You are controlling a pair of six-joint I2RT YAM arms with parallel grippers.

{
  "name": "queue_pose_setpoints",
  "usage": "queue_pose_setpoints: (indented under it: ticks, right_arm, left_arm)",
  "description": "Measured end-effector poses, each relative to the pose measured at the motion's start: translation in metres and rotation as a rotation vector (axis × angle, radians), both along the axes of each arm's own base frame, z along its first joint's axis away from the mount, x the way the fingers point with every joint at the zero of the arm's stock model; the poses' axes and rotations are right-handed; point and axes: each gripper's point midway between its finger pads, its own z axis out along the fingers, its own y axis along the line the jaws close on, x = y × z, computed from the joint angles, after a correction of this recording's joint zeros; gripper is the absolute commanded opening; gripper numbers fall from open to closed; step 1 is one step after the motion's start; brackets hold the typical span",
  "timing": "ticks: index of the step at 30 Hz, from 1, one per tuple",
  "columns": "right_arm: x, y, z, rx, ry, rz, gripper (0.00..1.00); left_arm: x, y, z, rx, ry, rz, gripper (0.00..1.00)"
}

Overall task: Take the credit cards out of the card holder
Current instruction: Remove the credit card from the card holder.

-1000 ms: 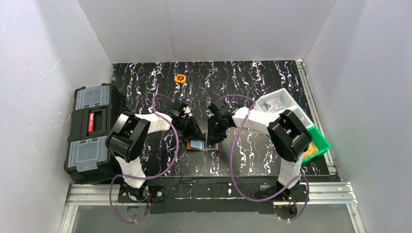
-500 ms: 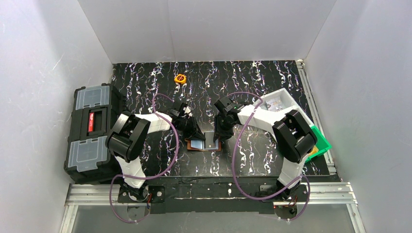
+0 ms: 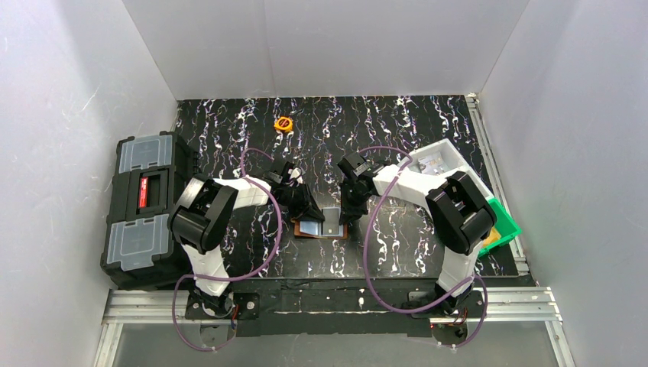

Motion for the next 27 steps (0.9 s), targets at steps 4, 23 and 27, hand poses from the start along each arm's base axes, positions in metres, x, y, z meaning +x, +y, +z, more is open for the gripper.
queue_pose_setpoints:
  ticks: [4,23,27]
  right_arm:
    - [-0.0002,-0.0009,-0.0008,-0.001,0.006,-0.002,0.14]
    - [-0.004,0.0004,-0.003,-0.003,0.038,0.008,0.1]
    - [-0.0045,0.0001,-0.0032,-0.004,0.041,0.008,0.1]
  left_arm:
    - [-0.0001,-0.0001,-0.0002,-0.001,0.0,-0.001,0.21]
    - [0.0009,-0.0007,-0.0005,-0.003,-0.016,-0.033,0.06]
    - [0.002,-0.0007,-0.0003,-0.003,-0.014,-0.025,0.0]
